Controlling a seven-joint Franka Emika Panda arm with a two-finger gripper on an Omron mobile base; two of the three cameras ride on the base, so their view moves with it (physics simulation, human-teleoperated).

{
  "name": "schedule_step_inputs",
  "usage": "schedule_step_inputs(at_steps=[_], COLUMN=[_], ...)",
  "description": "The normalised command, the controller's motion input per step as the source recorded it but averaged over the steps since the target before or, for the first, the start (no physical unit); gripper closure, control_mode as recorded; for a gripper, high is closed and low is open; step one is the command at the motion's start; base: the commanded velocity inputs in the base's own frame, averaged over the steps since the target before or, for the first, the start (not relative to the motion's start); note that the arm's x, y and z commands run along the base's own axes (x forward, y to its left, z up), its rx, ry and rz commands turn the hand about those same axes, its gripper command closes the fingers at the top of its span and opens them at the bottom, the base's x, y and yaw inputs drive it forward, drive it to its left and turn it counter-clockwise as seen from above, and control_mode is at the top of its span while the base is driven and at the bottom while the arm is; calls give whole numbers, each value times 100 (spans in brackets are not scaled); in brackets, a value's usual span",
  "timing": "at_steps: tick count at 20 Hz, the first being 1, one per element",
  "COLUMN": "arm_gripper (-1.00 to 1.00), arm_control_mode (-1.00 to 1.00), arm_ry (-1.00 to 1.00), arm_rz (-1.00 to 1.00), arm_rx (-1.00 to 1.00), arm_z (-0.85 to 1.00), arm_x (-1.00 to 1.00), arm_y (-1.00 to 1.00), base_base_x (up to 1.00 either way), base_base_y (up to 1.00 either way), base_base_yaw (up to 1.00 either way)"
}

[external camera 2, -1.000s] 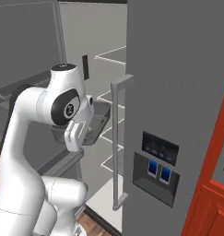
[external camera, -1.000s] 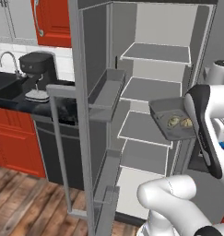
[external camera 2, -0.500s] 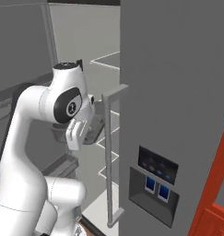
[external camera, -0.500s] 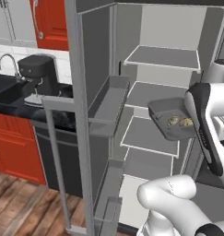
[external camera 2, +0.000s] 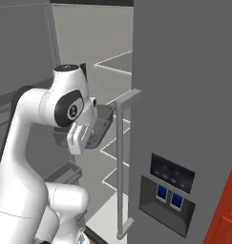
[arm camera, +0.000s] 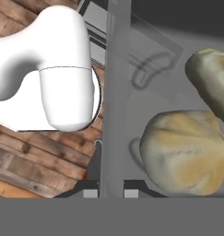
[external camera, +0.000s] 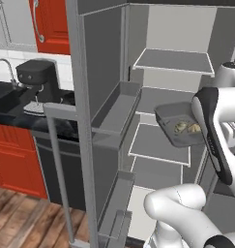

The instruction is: Place two dumplings into each of the tupperware containers and then place the containers in the fridge.

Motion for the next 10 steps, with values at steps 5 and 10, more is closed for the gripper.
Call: schedule_step_inputs(at_steps=[5,10], arm_gripper=[100,100], arm_control_mode=[100,100], arm_ry=[0,0], arm_rz=[0,0], arm_rx=[0,0], arm_z=[0,0], arm_x=[0,0], arm_y=[0,0], base_base_x=[0,9], base_base_y=[23,37], base_base_yaw=[-24,-23])
